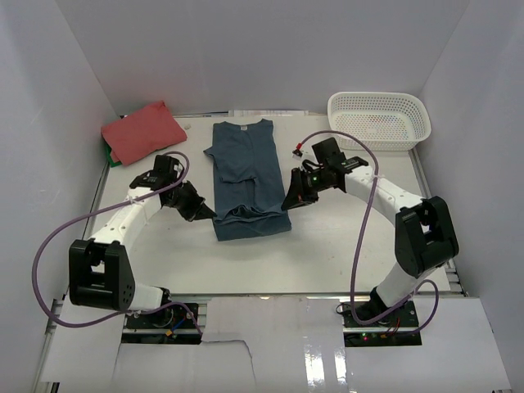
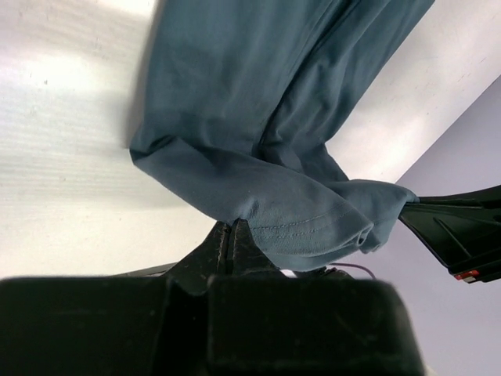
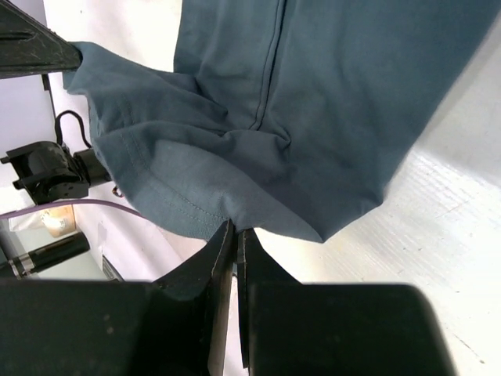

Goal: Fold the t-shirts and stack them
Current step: Grab the bottom of the folded rectangular tshirt with both arms, then fold the folded rectangular tshirt in 1/3 of the way

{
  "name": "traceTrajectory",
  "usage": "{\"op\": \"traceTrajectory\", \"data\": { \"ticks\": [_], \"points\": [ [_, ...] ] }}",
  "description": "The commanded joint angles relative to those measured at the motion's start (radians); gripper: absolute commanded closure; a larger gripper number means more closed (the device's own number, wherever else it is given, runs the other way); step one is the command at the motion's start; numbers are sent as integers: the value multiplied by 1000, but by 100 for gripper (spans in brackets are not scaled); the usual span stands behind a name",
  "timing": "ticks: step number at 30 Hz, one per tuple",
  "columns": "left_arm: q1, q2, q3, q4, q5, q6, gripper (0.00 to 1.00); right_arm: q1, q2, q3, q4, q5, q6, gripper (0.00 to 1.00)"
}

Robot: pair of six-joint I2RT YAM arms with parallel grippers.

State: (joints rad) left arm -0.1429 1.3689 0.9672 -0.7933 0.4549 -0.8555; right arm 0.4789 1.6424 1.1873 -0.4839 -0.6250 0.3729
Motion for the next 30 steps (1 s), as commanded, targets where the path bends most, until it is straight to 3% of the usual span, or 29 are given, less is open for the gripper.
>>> {"op": "traceTrajectory", "data": {
  "ticks": [1,30],
  "points": [
    [16,21,57,31,2,27,100,-14,19,70,-30,-24,-37,92],
    [66,282,410,-9,-15,107,100,-68,264,500,-199,-28,-109,92]
  ]
}}
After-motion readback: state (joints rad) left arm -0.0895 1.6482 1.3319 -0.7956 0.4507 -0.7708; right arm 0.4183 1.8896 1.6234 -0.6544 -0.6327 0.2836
